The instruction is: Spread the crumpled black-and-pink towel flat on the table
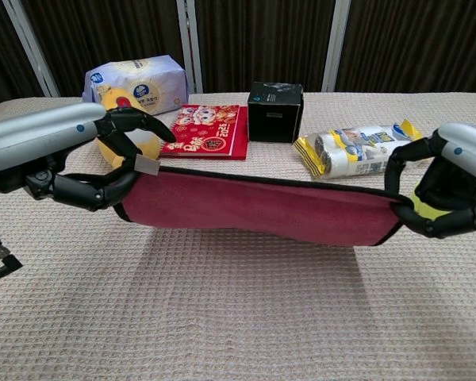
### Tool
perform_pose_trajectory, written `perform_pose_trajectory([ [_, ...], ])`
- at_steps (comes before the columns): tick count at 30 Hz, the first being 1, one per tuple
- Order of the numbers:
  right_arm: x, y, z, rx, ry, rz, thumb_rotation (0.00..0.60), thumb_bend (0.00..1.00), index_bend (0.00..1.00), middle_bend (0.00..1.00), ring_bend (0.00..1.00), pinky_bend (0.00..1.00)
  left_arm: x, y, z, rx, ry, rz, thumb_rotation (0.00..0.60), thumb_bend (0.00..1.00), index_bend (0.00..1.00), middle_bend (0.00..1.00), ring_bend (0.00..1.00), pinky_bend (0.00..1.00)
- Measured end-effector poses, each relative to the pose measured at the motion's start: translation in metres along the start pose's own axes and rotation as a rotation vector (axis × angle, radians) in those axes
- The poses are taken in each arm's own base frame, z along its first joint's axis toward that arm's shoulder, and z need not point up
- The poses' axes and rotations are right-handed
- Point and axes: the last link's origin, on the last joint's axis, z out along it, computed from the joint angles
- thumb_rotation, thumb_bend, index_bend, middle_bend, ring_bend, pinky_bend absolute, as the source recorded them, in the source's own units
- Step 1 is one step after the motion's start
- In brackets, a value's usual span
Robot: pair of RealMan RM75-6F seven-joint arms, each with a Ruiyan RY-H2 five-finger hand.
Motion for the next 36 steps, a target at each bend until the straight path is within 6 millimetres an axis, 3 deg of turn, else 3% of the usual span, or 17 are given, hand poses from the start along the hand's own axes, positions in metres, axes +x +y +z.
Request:
perform_pose_trajectory([
  [20,-0.024,0.007,-0.008,-0.021,-0.084,-0.007,0.600,0.64,0.66,1.00,1.00,0.94,-0.033,0.001,0.003,0.012,-0.069,-0.001,0.600,0.60,0.74,0.13,0.00,0.00],
  [36,-0.042,0.006,-0.019,-0.012,-0.165,-0.034,0.600,0.64,0.66,1.00,1.00,0.94,-0.048,0.005,-0.001,0.001,-0.106,-0.007,0.600,0.60,0.73,0.13,0.00,0.00],
])
